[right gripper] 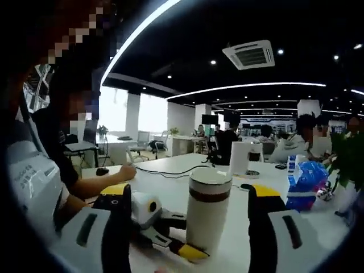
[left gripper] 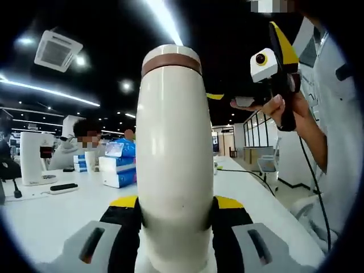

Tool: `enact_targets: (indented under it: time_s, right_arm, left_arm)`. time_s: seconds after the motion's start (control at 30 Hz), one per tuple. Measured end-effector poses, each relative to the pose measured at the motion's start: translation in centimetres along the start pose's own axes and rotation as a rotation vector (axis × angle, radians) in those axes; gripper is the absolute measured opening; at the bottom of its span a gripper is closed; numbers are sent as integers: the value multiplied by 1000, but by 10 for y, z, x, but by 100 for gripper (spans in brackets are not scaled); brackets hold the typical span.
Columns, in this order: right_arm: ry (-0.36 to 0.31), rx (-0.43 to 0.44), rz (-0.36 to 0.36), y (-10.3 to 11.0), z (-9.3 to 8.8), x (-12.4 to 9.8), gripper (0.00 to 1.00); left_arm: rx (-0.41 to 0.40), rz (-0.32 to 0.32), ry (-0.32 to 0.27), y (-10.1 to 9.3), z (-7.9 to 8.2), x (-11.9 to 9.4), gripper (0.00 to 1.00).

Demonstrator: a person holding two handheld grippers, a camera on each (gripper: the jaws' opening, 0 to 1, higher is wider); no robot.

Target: Grasp the water cup twist off the cup lid place the cup lid on the table

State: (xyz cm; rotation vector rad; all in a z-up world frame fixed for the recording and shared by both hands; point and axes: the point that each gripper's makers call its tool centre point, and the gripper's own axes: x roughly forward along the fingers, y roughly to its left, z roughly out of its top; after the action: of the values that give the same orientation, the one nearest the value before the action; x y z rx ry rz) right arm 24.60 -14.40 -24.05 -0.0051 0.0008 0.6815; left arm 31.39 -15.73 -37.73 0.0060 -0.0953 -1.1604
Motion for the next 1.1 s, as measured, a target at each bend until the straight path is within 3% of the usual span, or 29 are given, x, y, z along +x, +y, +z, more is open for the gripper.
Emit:
enact_targets:
  time_s: [0.17, 0.5, 0.8, 1.0, 1.1]
  right_arm:
    - [-11, 33, -26, -10, 1, 6, 70]
    - [-1, 20, -26, -22, 0, 52, 69]
    - [11, 20, -36, -27, -2, 55, 62]
    - [25, 5, -43, -30, -5, 55, 48]
    - [27, -2, -47, -32, -5, 54, 47]
  left_arm:
    - [4, 2, 1, 0, 0, 0, 50]
    - [9, 1, 3, 2, -1, 0, 50]
    - [9, 0, 2, 2, -1, 1, 50]
    - [11, -1, 2, 2, 0, 1, 50]
    - [13, -1, 1, 2, 0, 1, 50]
